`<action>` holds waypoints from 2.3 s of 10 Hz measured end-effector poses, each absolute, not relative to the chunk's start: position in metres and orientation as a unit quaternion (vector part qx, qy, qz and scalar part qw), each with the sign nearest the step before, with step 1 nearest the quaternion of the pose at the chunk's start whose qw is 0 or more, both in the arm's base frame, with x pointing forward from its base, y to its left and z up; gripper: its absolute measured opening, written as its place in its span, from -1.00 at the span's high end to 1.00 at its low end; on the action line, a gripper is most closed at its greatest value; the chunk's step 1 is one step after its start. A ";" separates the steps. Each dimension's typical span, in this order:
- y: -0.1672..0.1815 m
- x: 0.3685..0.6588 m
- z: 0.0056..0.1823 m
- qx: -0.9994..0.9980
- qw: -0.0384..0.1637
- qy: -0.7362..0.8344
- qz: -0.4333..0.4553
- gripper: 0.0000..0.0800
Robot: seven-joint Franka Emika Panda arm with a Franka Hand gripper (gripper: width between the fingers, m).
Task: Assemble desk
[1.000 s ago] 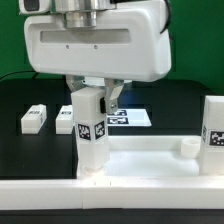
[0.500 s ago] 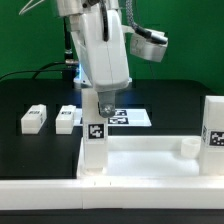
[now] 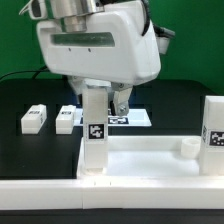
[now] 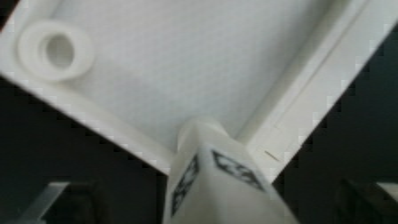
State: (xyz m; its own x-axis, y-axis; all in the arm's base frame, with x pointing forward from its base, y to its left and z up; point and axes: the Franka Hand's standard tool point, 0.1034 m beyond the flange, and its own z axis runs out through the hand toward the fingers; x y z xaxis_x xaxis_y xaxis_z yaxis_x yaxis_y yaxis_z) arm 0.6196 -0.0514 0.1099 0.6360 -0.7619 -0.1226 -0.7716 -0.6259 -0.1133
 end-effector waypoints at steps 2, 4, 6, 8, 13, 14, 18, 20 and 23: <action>-0.050 0.620 0.109 -0.926 0.078 0.369 0.027 -0.62; -0.051 0.619 0.109 -0.952 0.078 0.295 0.022 -0.62; -0.058 0.624 0.111 -0.993 0.066 0.099 0.016 -0.62; -0.063 0.629 0.109 -0.997 0.066 0.046 0.010 -0.62; -0.063 0.629 0.109 -0.983 0.065 0.171 0.018 -0.40; -0.063 0.629 0.109 -0.977 0.064 0.203 0.020 0.28; -0.058 0.634 0.108 -0.850 0.060 0.523 0.025 0.28; -0.059 0.632 0.106 -0.768 0.075 0.636 0.020 0.28; -0.055 0.632 0.106 -0.725 0.073 0.685 0.022 0.15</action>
Offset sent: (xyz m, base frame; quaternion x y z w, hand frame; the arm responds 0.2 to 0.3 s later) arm 0.0000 0.0000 0.0000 0.0000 0.0000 -0.1938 0.9810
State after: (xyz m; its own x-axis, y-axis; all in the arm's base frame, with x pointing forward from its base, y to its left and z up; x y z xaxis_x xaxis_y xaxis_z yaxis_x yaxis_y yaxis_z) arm 0.6320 -0.0553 0.1059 0.0616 -0.9895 -0.1309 -0.9958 -0.0520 -0.0760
